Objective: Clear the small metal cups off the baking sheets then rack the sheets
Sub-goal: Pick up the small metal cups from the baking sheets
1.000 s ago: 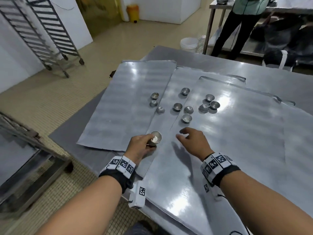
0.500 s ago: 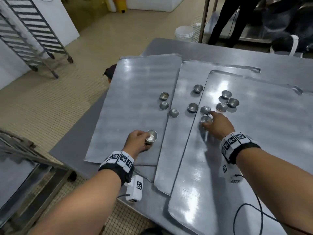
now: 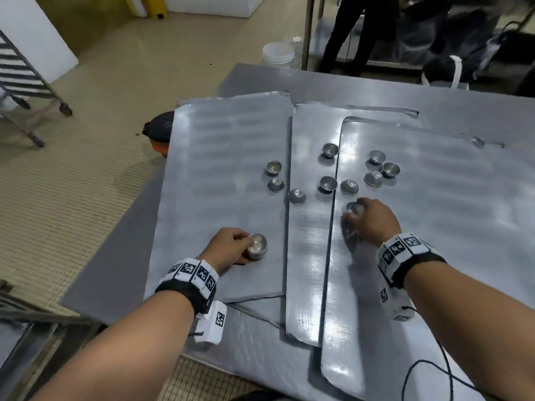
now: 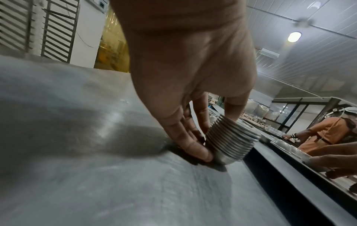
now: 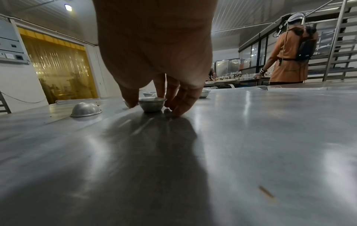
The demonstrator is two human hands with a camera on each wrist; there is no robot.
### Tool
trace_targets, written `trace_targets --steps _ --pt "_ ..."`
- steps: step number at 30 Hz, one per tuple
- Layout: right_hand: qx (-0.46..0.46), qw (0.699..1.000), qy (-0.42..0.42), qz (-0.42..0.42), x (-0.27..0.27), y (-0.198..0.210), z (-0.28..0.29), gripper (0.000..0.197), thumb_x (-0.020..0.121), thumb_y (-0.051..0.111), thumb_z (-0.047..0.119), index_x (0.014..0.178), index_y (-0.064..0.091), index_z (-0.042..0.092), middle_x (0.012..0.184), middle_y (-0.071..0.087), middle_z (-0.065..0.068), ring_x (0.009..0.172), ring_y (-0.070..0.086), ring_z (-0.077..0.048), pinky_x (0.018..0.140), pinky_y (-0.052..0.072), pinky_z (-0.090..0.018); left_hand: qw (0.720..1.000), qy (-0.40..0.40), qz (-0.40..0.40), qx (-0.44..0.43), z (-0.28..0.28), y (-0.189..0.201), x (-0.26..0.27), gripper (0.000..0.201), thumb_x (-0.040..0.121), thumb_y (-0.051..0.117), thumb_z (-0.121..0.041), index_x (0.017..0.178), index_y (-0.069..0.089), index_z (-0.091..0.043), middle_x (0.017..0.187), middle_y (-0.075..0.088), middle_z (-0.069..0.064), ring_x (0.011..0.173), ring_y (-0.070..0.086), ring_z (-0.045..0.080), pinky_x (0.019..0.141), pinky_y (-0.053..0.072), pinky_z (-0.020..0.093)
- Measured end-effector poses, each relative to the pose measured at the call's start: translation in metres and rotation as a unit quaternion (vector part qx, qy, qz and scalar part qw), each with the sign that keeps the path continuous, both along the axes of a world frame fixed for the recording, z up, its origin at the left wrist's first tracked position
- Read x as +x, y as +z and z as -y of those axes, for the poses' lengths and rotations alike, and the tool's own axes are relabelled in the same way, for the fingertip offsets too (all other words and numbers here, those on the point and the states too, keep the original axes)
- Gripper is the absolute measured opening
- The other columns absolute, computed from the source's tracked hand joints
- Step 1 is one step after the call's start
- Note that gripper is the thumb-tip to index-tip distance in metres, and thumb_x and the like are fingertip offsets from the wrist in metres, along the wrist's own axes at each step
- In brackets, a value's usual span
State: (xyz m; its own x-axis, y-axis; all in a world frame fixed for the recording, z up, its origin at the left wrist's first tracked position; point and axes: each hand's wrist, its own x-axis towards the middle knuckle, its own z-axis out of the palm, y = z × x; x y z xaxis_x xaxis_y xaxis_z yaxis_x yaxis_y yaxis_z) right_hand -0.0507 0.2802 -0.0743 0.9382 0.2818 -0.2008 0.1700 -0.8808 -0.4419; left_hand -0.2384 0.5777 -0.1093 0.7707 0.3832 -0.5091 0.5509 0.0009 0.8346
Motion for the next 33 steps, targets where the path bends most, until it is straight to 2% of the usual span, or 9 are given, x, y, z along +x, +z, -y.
trace_targets --steps 3,6,8,12,17,21,26,29,33 --pt "0.008 1.000 -0.005 0.004 -0.006 0.001 0.000 0.029 0.087 0.066 0.037 0.107 0.067 0.015 0.106 0.069 -0.011 0.096 0.064 -0.032 0.079 0.051 -0.037 1.000 -0.023 -0.012 0.006 -0.008 0.005 0.002 0.016 0.088 0.064 -0.016 0.086 0.074 -0.004 0.073 0.066 0.014 0.063 0.066 0.029 0.058 0.051 0.033" --pt "0.018 1.000 -0.012 0.006 -0.010 0.001 0.002 0.027 0.083 0.065 0.043 0.098 0.064 0.020 0.096 0.069 -0.007 0.088 0.063 -0.028 0.070 0.047 -0.034 0.999 -0.004 -0.016 0.039 -0.019 0.014 0.009 0.017 0.084 0.063 -0.022 0.071 0.069 -0.012 0.068 0.058 0.011 0.055 0.050 0.024 0.052 0.037 0.028" --pt "0.026 0.999 -0.018 0.006 -0.014 0.002 0.003 0.025 0.082 0.066 0.042 0.094 0.063 0.020 0.093 0.068 -0.005 0.085 0.062 -0.027 0.068 0.043 -0.032 0.993 -0.024 0.000 0.118 -0.027 0.025 0.021 0.017 0.080 0.066 -0.029 0.068 0.069 -0.016 0.066 0.063 0.007 0.054 0.053 0.025 0.054 0.042 0.030" --pt "0.037 0.999 -0.028 0.004 -0.028 0.005 0.004 0.027 0.082 0.069 0.039 0.099 0.064 0.018 0.095 0.067 -0.004 0.088 0.061 -0.027 0.072 0.048 -0.035 0.929 -0.195 0.011 0.314 -0.026 0.061 0.061 0.013 0.088 0.069 -0.032 0.096 0.073 -0.023 0.090 0.072 -0.004 0.081 0.067 0.016 0.076 0.052 0.029" --pt "0.047 0.998 -0.034 -0.001 -0.042 0.007 0.009 0.031 0.081 0.070 0.037 0.103 0.066 0.016 0.096 0.069 -0.004 0.086 0.061 -0.024 0.075 0.052 -0.037 0.829 -0.384 0.030 0.405 -0.005 0.077 0.118 0.036 0.093 0.065 -0.035 0.128 0.063 -0.023 0.116 0.067 -0.001 0.100 0.062 0.018 0.086 0.047 0.030" --pt "0.055 0.998 -0.043 -0.002 -0.049 0.007 0.011 0.032 0.080 0.072 0.038 0.103 0.066 0.015 0.098 0.069 -0.004 0.086 0.062 -0.023 0.076 0.052 -0.038 0.776 -0.453 0.050 0.436 0.010 0.074 0.152 0.051 0.093 0.065 -0.032 0.142 0.054 -0.020 0.132 0.061 0.005 0.110 0.061 0.024 0.088 0.047 0.031" --pt "0.051 0.997 -0.054 -0.007 -0.052 0.007 0.010 0.036 0.081 0.071 0.038 0.109 0.065 0.016 0.106 0.069 -0.004 0.094 0.061 -0.024 0.080 0.051 -0.038 0.723 -0.511 0.056 0.461 0.018 0.063 0.177 0.058 0.091 0.069 -0.033 0.145 0.051 -0.021 0.135 0.055 0.007 0.119 0.058 0.028 0.099 0.048 0.041" --pt "0.050 0.997 -0.060 -0.005 -0.052 0.007 0.010 0.036 0.081 0.070 0.039 0.109 0.065 0.017 0.106 0.069 -0.004 0.094 0.061 -0.024 0.081 0.052 -0.040 0.695 -0.537 0.061 0.475 0.023 0.059 0.183 0.042 0.090 0.067 -0.026 0.130 0.062 -0.014 0.122 0.060 0.010 0.109 0.062 0.032 0.093 0.052 0.045" --pt "0.044 0.997 -0.064 -0.003 -0.051 0.004 0.009 0.038 0.081 0.069 0.041 0.112 0.065 0.019 0.108 0.068 -0.003 0.098 0.061 -0.024 0.080 0.051 -0.038 0.707 -0.528 0.082 0.463 0.023 0.054 0.185 0.038 0.092 0.066 -0.024 0.129 0.064 -0.014 0.121 0.060 0.010 0.107 0.060 0.030 0.094 0.050 0.042"
